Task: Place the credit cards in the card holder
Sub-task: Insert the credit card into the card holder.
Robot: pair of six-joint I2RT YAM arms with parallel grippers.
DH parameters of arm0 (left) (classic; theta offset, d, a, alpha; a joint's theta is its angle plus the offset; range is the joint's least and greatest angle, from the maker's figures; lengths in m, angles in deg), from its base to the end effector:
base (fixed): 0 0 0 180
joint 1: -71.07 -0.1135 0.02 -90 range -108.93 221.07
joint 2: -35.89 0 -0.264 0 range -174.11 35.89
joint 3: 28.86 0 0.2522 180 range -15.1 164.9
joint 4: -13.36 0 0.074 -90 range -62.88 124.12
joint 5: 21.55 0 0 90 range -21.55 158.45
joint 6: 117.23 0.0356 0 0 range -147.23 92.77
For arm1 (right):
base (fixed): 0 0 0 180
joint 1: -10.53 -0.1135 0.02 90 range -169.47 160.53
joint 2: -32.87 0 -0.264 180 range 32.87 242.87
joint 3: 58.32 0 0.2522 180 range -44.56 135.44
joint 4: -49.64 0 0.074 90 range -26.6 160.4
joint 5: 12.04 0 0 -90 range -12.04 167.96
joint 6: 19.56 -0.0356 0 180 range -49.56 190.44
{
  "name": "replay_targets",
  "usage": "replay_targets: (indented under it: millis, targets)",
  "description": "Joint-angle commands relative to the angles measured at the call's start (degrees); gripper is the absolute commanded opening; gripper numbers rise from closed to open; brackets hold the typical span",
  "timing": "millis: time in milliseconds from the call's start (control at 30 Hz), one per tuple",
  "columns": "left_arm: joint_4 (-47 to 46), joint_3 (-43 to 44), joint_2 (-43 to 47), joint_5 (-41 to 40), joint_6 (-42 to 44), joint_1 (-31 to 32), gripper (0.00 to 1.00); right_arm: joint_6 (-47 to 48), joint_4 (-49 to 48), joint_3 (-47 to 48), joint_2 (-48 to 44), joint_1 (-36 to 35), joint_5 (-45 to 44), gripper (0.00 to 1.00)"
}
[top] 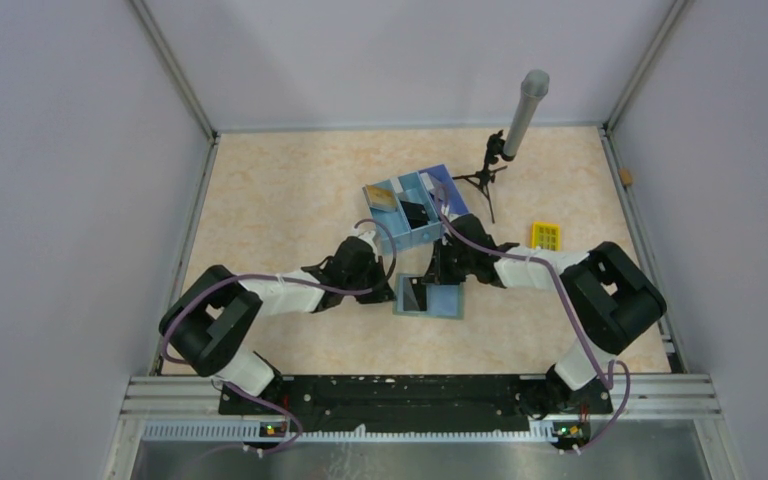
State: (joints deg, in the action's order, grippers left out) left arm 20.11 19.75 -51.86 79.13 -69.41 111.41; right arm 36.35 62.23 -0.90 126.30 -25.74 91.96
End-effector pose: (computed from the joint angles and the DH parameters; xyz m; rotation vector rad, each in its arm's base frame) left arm 0.2100 -0.1870 0.1399 0.0555 2.5478 -0.8593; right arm 0.2461 0.1913 0.1473 -0.1679 2.5637 0.8163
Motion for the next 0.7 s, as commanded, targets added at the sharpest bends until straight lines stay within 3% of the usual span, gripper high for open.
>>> replay_targets:
  millis: [0,367,667]
  targets:
    - [-2.6,1.6,-1.3,-0.5,-0.2,0.2,0.00,-0.2,-0.2,1.4,-0.2,-1.7,0.0,0.03]
    - [-7.2,-1.6,-0.3,1.9,-4.5,0.3,0.00,-12.0,-3.5,-1.7,-3.0,-5.1,-9.7,0.06]
    - [-7.6,-3.2,1.8,1.4,-5.3,0.4,0.00,-10.3,4.1,-1.7,-10.5,-5.2,-13.5,0.33]
